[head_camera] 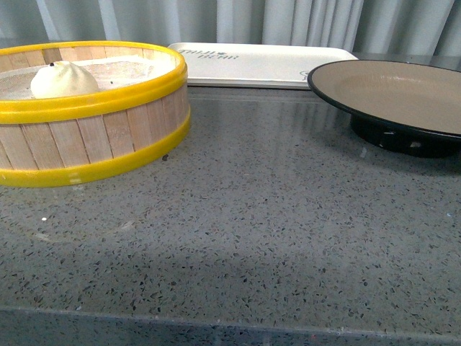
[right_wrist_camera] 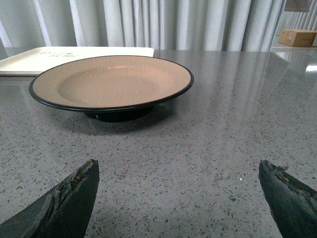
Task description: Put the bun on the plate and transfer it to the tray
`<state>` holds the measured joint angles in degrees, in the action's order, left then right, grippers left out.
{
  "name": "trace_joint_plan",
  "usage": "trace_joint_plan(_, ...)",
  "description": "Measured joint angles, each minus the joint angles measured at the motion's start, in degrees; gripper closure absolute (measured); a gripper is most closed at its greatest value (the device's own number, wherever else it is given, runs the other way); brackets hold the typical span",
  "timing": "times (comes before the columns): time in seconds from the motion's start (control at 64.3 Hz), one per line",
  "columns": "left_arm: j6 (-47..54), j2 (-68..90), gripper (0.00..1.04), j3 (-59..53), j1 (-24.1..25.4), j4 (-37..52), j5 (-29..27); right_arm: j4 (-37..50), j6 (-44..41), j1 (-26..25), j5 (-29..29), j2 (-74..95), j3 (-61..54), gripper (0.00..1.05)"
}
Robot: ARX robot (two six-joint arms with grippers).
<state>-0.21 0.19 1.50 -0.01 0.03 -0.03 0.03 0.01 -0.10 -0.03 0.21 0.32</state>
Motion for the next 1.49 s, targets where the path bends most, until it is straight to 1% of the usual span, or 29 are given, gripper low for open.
trace_joint_plan(0.653, 0.00, 0.00, 0.07, 0.00, 0.00, 0.00, 0.00, 0.00, 0.00, 0.00, 0.00, 0.00, 0.00, 0.08)
trace_joint_plan(0.669, 0.11, 0.63, 0.07, 0.26, 0.11, -0.85, 0.50, 0.00, 0.00, 0.00, 0.00, 0.00, 0.00, 0.08)
trace_joint_plan(0.731, 0.24, 9.51, 0.07, 6.84, 0.94, -16.35, 3.98, 0.00, 0.00, 0.00, 0.00, 0.00, 0.00, 0.08)
trace_joint_plan(0.762, 0.17, 14.60, 0.07, 10.27, 1.36, -21.70, 4.39, 0.00, -0.02, 0.00, -0.20, 0.00, 0.00, 0.08)
trace_joint_plan(0.824, 0.07, 20.28, 0.07, 14.19, 2.16, -23.15, 4.83, 0.00, -0.02, 0.00, 0.00, 0.00, 0.00, 0.08)
trace_joint_plan(0.902, -0.13, 25.83, 0.07, 21.05, 2.25, -19.32, 4.92, 0.00, -0.02, 0.00, -0.02, 0.00, 0.00, 0.08)
trace_joint_plan(0.995, -0.09, 32.74, 0.07, 28.87, 0.02, -13.29, 2.54, 0.00, -0.02, 0.00, -0.02, 0.00, 0.00, 0.08)
trace_joint_plan(1.151, -0.52, 46.18, 0.07, 39.71, -5.03, -7.63, 1.01, 0.00, -0.02, 0.00, -0.02, 0.00, 0.00, 0.08)
trace_joint_plan(1.244, -0.37, 55.47, 0.07, 47.25, -8.98, -6.95, -0.50, 0.00, -0.02, 0.00, -0.02, 0.00, 0.00, 0.08)
trace_joint_plan(1.338, 0.61, 66.07, 0.07, 56.11, -13.77, -7.67, -3.26, 0.00, -0.02, 0.00, -0.02, 0.00, 0.00, 0.08)
trace_joint_plan(1.493, 2.40, 74.79, 0.07, 62.45, -16.59, -9.60, -5.77, 0.00, -0.02, 0.00, -0.02, 0.00, 0.00, 0.08)
